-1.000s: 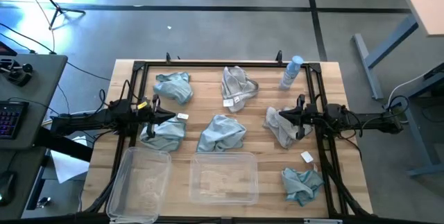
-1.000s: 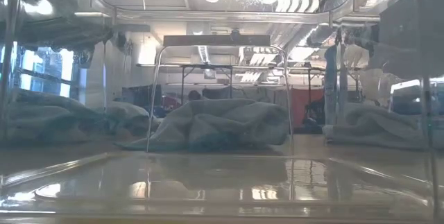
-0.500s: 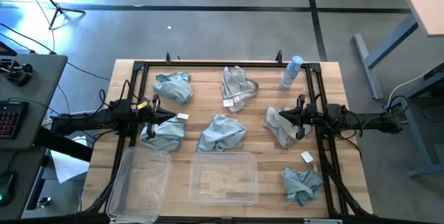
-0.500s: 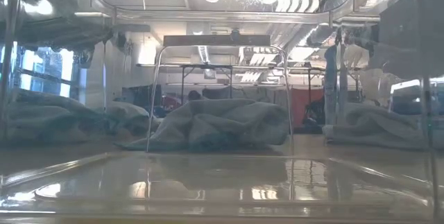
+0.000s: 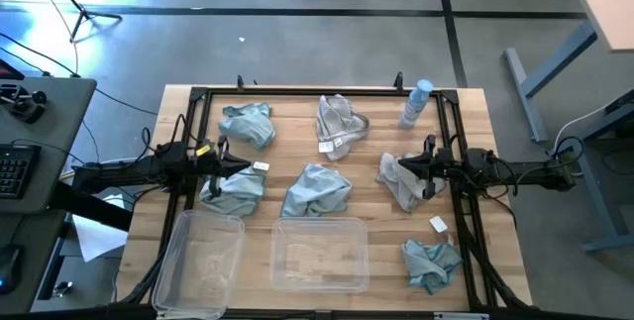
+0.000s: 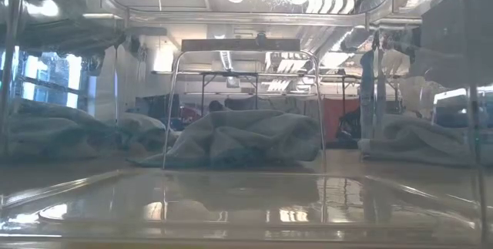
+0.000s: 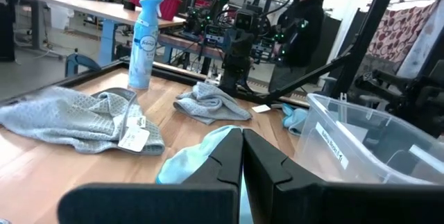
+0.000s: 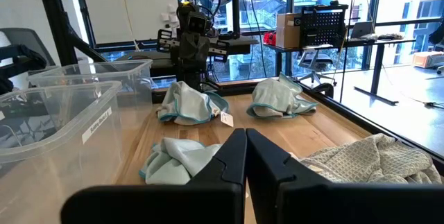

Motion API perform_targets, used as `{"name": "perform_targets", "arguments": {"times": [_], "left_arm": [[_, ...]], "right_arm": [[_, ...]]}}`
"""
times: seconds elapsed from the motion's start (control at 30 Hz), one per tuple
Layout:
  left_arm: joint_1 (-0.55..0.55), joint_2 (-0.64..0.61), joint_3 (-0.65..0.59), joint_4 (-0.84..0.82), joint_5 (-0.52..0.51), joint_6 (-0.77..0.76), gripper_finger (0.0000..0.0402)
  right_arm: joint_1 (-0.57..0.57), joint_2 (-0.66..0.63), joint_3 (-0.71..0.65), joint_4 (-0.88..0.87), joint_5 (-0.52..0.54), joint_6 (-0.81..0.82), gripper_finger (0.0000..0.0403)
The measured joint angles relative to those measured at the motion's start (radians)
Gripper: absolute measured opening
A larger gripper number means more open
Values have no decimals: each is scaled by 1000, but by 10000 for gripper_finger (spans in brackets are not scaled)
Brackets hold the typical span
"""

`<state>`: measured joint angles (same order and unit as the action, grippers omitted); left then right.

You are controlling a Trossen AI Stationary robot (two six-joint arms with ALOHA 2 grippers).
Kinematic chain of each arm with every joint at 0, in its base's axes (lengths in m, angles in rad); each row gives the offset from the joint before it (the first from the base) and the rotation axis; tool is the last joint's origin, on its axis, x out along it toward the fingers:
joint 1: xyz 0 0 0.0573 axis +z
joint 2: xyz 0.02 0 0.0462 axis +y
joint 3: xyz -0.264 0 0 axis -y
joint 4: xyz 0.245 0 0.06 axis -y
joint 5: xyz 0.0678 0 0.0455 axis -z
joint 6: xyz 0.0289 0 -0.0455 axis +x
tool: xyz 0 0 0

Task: Sort microfiber towel by color & place in baskets
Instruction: Put the middle blue towel into the right transparent bin

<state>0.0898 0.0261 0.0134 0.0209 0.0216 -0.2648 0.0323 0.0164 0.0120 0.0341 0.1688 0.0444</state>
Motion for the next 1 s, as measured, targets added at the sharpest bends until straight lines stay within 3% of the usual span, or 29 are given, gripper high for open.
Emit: {"name": "perform_targets", "arguments": {"times": [0.1, 0.23, 0.47, 0.63, 0.8, 1.0], "left_arm": [[0, 0, 0, 7, -8, -114, 0], [0, 0, 0, 7, -71, -150, 0], [1, 0, 0, 20, -205, -63, 0], [1, 17, 29, 35, -216, -40, 0], [0, 126, 139, -19, -202, 5, 0], [0, 358, 337, -93, -239, 58, 0]], "right_arm": [[0, 0, 0, 0, 0, 0, 0], [0, 0, 0, 0, 0, 0, 0], [0, 0, 0, 0, 0, 0, 0], [0, 0, 0, 0, 0, 0, 0], [0, 0, 0, 0, 0, 0, 0], [0, 0, 0, 0, 0, 0, 0]]}}
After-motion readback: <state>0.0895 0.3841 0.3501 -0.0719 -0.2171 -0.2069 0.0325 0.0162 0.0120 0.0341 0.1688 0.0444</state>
